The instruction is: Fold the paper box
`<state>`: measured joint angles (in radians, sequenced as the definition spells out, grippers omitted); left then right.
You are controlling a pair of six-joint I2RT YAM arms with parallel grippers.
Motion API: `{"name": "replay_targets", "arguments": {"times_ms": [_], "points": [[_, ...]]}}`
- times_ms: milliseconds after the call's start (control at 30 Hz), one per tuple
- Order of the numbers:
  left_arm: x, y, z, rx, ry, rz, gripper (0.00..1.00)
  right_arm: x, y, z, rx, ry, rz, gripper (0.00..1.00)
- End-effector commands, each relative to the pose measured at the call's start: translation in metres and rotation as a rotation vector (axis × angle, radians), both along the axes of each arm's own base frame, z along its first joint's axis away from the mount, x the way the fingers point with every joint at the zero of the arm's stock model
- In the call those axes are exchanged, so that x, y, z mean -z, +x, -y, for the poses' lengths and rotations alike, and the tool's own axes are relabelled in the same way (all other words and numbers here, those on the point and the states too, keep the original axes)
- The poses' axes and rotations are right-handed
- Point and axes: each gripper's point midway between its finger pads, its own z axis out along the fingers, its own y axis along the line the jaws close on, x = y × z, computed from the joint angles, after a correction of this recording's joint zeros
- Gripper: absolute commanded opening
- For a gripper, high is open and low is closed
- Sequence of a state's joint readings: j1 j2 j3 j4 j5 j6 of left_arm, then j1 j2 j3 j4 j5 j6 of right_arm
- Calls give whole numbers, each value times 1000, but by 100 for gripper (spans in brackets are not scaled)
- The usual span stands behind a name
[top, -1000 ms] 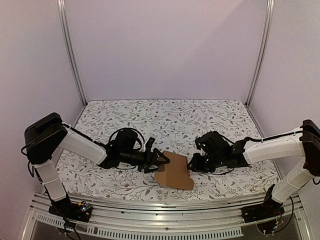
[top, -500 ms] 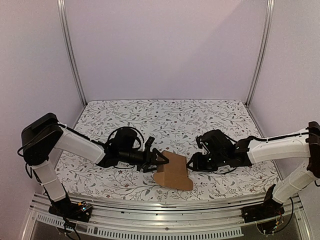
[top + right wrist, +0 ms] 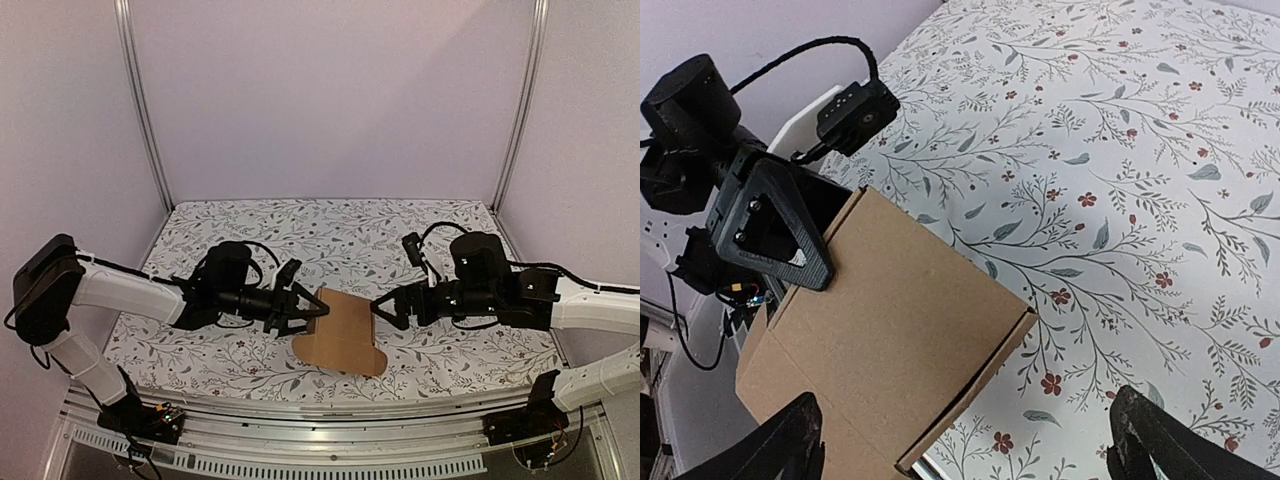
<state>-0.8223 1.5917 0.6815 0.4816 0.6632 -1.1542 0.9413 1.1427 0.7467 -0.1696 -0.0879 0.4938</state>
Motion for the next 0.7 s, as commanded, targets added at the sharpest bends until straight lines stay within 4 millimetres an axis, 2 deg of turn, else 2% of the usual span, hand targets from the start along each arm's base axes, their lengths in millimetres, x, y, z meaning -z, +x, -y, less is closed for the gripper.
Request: {"name": "replay_targets", "arguments": {"times_ms": [0,100,367,467,567,667], "points": [[-25,-11,-14,59,-67,-24,51,-34,-14,-1,-171,-5,181,99],[-39,-16,-24,78,-98,-25,50,-55,-28,-4,-290,24,298,99],[-81,-32,-50,152,-202,-34,50,-92,-67,-11,-546,-9,657,99],[-94,-37,-60,173,-236,-33,49,-101,-75,-15,-578,-114,868,99],[-104,-43,-67,202,-260,-40,48,-108,-67,-14,-533,-292,1066,99],[-112,-49,-74,218,-276,-37,48,-116,-70,-19,-521,-430,1259,99]]}}
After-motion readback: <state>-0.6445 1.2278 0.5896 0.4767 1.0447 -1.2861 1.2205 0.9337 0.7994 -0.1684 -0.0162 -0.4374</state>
